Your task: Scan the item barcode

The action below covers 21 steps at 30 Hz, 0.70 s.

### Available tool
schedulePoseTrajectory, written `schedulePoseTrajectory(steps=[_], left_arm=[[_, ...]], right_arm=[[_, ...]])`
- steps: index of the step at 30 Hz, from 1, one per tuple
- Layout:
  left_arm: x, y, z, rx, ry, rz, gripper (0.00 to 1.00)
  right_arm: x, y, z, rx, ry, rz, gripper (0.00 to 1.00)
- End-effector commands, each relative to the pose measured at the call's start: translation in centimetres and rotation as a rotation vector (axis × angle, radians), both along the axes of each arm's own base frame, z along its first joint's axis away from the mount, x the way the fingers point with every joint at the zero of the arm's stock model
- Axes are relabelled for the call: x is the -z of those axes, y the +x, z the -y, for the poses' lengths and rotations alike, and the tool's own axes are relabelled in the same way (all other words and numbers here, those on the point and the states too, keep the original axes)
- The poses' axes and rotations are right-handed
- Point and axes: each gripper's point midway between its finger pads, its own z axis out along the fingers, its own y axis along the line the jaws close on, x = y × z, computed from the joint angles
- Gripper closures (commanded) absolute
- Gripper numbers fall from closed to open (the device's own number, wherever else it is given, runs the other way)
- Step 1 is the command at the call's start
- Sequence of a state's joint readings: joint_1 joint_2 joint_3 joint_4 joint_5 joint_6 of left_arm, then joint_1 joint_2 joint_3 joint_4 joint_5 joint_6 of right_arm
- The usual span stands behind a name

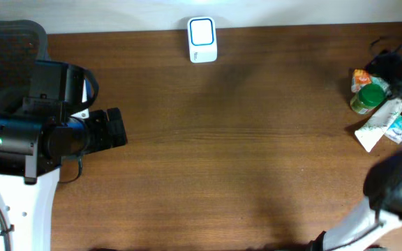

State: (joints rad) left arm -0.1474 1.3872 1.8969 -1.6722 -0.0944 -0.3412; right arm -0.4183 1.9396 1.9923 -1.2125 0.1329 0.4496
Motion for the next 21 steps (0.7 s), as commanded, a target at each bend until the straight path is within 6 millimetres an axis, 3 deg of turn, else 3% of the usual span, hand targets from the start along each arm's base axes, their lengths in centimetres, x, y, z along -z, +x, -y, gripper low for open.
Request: schedulePoseTrajectory(steps=[1, 4, 6, 10, 12, 17, 21], left_arm=[[-0.4, -0.2, -0.1, -0.011, -0.003, 0.018, 0.01], [-0.4, -0.2, -0.1, -0.011, -0.003, 0.017, 0.01], [-0.4, -0.2, -0.1, -0.011, -0.003, 0.017, 0.01], [-0.4, -0.2, -0.1, -0.011, -0.003, 0.017, 0.01], [-0.4, -0.2, -0.1, -0.011, -0.003, 0.017, 0.01], [-0.4, -0.2, -0.1, -0.011, -0.003, 0.017, 0.01], [-0.4, -0.2, -0.1, -0.011, -0.003, 0.017, 0.01]], right_arm=[[-7.6, -3.1, -3.3, -0.029, -0.026, 0.134, 0.01], [-10.0, -5.6, -7.3, -0.103, -0.023, 0.137, 0.01], [-10.5, -6.5, -9.7, -0.164, -0.026, 0.151, 0.01], [-9.2, -10.5, -15.5, -0.323, -0.026, 0.179, 0.01], [-8.1, -13.8, -18.4, -0.415, 0.002, 0.191, 0.01], [-6.1, -19.6, -22.9, -0.575, 0.125, 0.186, 0.01], [-6.0, -19.9, -23.5, -0.591, 0.159, 0.180, 0.01]])
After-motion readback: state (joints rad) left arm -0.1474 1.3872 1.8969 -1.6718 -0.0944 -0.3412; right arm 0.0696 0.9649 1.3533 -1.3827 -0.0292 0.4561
